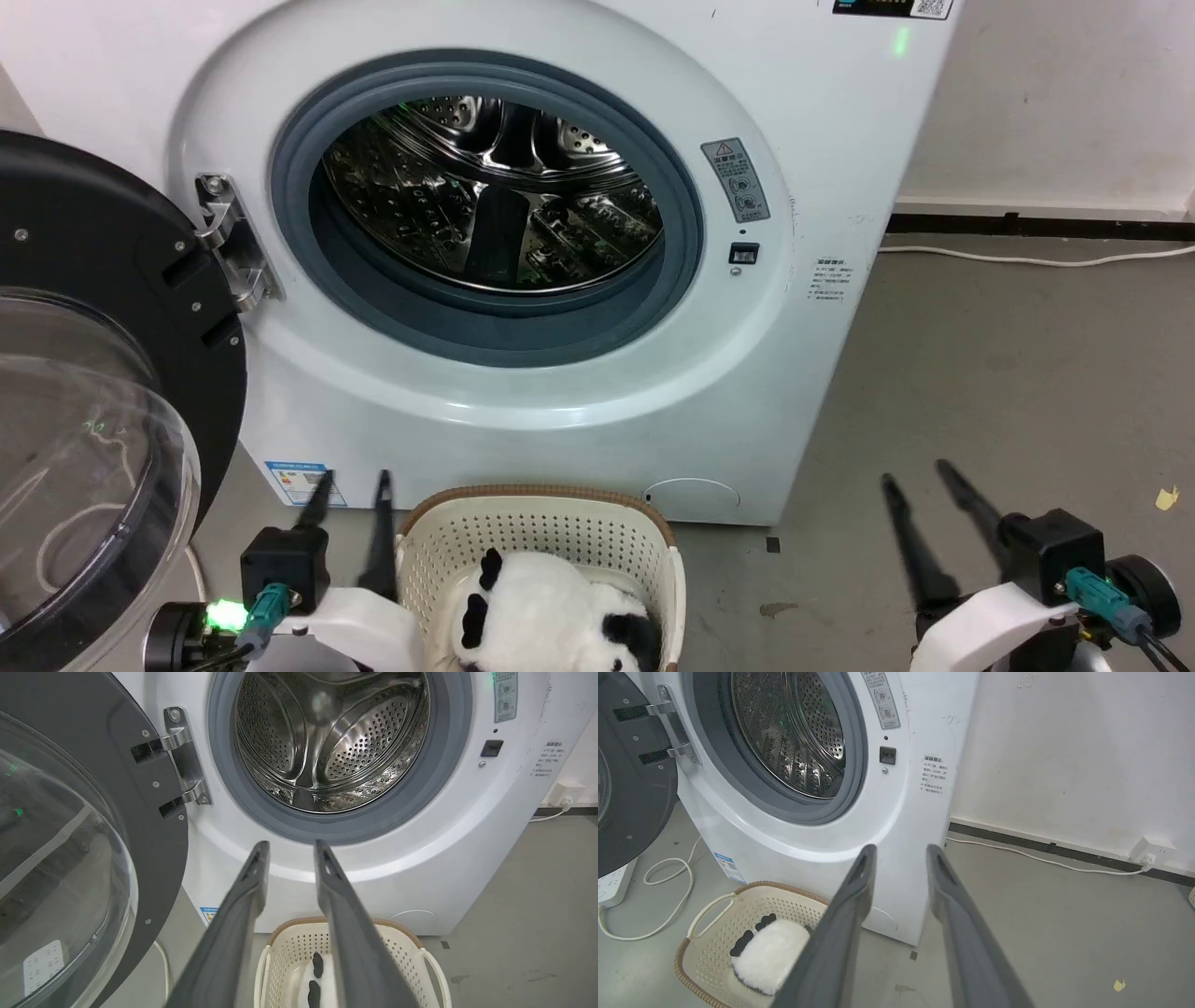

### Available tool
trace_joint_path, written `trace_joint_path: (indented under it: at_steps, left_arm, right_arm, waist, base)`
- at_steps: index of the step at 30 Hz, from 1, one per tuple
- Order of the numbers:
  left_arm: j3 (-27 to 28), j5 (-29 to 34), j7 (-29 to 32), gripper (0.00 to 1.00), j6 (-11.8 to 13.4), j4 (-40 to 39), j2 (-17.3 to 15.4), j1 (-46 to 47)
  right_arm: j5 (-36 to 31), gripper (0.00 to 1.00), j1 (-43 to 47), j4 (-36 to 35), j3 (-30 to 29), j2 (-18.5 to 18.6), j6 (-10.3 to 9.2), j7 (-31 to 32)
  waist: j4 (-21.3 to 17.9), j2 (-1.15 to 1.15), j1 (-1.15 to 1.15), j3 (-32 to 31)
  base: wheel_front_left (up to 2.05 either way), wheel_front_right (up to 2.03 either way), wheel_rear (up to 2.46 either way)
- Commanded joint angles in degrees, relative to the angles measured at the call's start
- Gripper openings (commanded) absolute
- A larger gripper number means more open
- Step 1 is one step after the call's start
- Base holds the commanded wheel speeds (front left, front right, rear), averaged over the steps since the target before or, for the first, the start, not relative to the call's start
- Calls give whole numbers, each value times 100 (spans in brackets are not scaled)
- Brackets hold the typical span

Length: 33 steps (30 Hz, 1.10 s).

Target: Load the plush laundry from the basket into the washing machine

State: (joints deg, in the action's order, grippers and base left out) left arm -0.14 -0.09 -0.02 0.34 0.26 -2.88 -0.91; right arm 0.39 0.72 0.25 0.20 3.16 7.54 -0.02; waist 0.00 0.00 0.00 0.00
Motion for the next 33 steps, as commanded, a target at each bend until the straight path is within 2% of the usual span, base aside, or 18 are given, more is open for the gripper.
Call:
trace_joint_path:
  at_steps: [1, 17, 33]
  left_arm:
    - [-4, 0, -3, 100, 1, 0, 0, 0]
    - [-218, -52, -191, 100, 32, 148, 0, 65]
    - [-419, -191, -291, 100, -23, 995, -12, 582]
  right_arm:
    - [3, 100, 1, 0, 0, 0, 0, -3]
    - [79, 100, 37, 11, -121, -4, -1, -191]
    - [307, 100, -147, -16, -131, -7, -1, -383]
  waist:
    - [0, 0, 0, 0]
    - [-70, 0, 0, 176]
    - [-273, 0, 0, 821]
  base:
    - [0, 0, 0]
    - [0, 0, 0]
    - [0, 0, 0]
